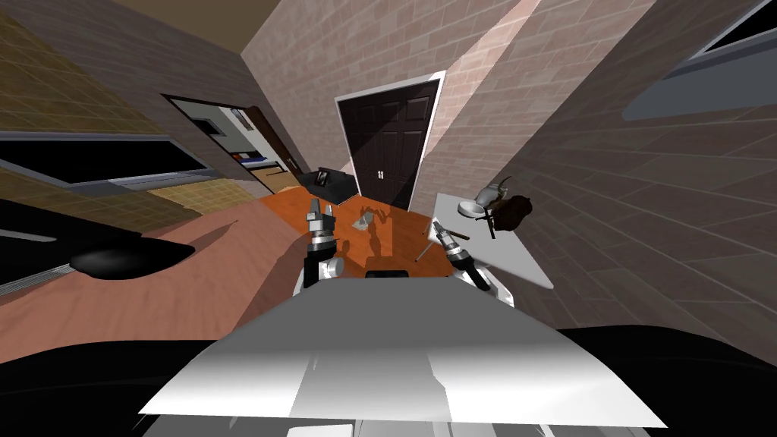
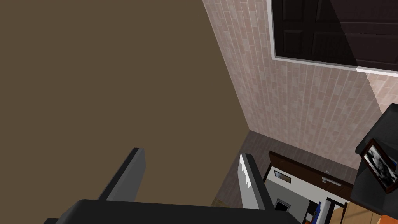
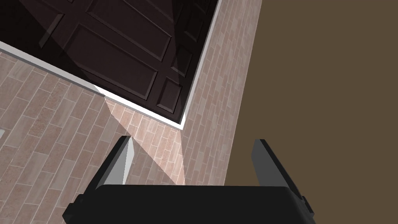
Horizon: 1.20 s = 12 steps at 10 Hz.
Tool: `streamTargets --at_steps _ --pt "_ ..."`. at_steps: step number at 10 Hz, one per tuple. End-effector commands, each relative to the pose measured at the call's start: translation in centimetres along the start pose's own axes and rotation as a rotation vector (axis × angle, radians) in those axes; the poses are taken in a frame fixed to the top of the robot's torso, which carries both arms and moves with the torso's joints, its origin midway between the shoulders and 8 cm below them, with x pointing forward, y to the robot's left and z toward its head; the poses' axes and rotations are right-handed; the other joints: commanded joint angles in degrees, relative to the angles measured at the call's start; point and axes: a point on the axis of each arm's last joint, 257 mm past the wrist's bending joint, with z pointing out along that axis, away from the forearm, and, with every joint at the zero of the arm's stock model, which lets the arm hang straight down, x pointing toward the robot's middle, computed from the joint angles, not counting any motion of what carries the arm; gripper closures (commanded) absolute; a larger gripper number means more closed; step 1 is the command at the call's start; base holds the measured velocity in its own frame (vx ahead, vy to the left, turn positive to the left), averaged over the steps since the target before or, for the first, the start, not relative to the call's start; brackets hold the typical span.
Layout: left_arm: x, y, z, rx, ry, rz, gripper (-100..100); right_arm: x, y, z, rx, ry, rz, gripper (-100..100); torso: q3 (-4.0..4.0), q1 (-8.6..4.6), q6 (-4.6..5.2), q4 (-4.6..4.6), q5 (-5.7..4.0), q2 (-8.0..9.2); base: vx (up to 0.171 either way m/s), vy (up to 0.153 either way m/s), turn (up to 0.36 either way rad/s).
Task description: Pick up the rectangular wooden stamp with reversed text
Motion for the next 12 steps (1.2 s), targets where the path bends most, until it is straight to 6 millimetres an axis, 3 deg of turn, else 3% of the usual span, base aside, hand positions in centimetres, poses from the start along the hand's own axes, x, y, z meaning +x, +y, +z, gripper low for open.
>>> streamTargets --at_steps 1,2,3,4,5,6,7,10,11,12 --pt "0.0 0.0 0.0 0.000 0.000 0.000 0 0.7 -2.2 -1.0 0.048 0.060 -0.049 -100 0.00 0.00 0.00 0.00 0.00 0.00 -0.009 0.072 0.136" --pt "0.0 0.0 0.0 0.000 0.000 0.000 0 0.6 -2.2 -1.0 0.048 0.079 -0.064 -100 0.00 0.04 -0.02 0.00 0.01 -0.01 -0.009 0.051 0.054" --pt "0.0 0.0 0.0 0.000 0.000 0.000 0 1.3 -4.2 -2.2 0.091 0.129 -0.105 -100 -0.01 -0.02 0.00 0.00 0.00 -0.01 -0.006 0.059 0.141" --pt "0.0 0.0 0.0 0.000 0.000 0.000 0 1.2 -4.2 -2.2 0.091 0.146 -0.120 -100 -0.01 -0.01 -0.02 -0.01 -0.01 -0.02 0.000 0.046 0.051" --pt "0.0 0.0 0.0 0.000 0.000 0.000 0 1.8 -6.2 -3.5 0.134 0.194 -0.157 -100 -0.02 -0.05 0.01 -0.01 -0.01 -0.03 0.002 0.054 0.103" --pt "0.0 0.0 0.0 0.000 0.000 0.000 0 1.6 -6.2 -3.6 0.134 0.217 -0.178 -100 -0.02 -0.02 -0.01 -0.01 -0.01 -0.04 0.002 0.046 0.075" --pt "0.0 0.0 0.0 0.000 0.000 0.000 0 2.1 -8.1 -5.2 0.175 0.273 -0.221 -100 -0.02 -0.06 0.01 -0.01 -0.01 -0.04 0.016 0.055 0.130" --pt "0.0 0.0 0.0 0.000 0.000 0.000 0 2.0 -10.2 -7.1 0.215 0.369 -0.299 -100 -0.07 -0.08 -0.02 -0.03 -0.02 -0.12 0.021 0.036 0.098" --pt "0.0 0.0 0.0 0.000 0.000 0.000 0 2.5 -11.9 -8.9 0.254 0.427 -0.338 -100 -0.07 -0.12 0.01 -0.02 -0.02 -0.12 0.032 0.044 0.136" --pt "0.0 0.0 0.0 0.000 0.000 0.000 0 2.1 -12.0 -9.0 0.253 0.445 -0.357 -100 -0.08 -0.08 -0.01 -0.03 -0.02 -0.15 0.029 0.031 0.070"
